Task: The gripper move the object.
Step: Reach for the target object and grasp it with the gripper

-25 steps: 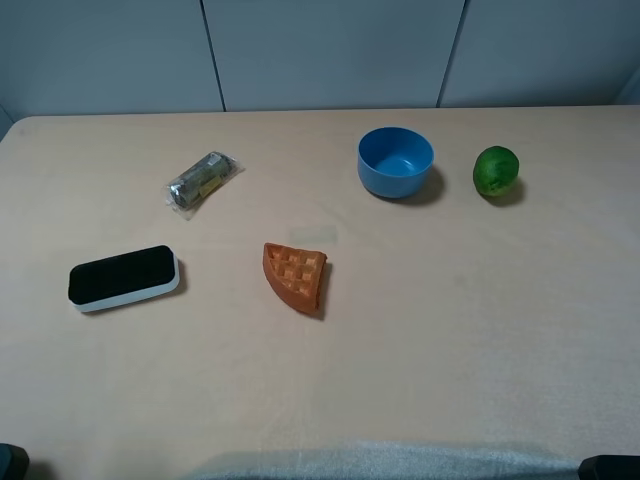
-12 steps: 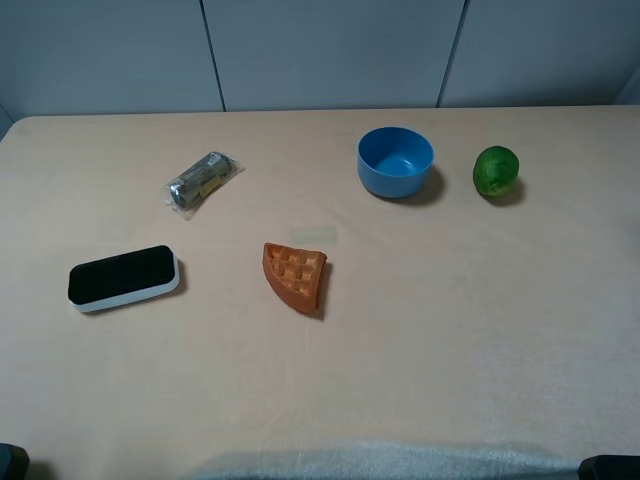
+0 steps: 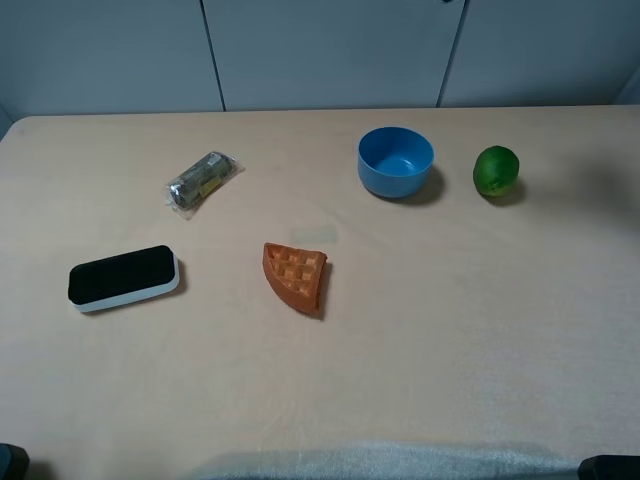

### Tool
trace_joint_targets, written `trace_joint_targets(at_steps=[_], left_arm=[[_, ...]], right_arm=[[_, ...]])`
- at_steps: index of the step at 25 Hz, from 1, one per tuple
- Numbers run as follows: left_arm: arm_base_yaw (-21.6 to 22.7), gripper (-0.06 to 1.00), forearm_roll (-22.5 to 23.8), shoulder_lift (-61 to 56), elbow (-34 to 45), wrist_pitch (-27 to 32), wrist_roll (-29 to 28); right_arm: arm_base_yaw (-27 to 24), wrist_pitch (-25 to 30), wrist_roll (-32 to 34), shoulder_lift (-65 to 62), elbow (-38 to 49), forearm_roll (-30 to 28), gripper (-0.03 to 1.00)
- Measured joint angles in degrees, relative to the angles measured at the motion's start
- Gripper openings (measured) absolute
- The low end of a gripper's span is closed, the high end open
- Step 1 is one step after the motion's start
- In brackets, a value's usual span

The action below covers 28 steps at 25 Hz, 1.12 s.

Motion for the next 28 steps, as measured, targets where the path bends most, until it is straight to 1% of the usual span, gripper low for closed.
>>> trace_joint_targets(at_steps=[6, 10, 13, 21, 28], left_arm=[[0.00, 0.77, 0.00, 0.00, 0.00, 0.00, 0.00], [0.00, 0.77, 0.00, 0.00, 0.00, 0.00, 0.00], [0.00, 0.77, 0.00, 0.00, 0.00, 0.00, 0.00], [0.00, 0.77, 0.00, 0.00, 0.00, 0.00, 0.00], [0.00, 0.77, 0.00, 0.00, 0.00, 0.00, 0.00]], right_arm=[[3.64, 2.37, 0.57, 5.29, -0.39, -4.01, 0.69], [5.07, 2.55, 0.93, 8.08, -0.43, -6.21, 0.69], [5.23, 2.49, 1.06, 10.25, -0.43, -6.21, 0.69], [5.23, 1.65, 1.10, 15.90, -0.43, -8.89, 0.69], [5.23, 0.54, 1.10, 19.33, -0.43, -9.32, 0.69]])
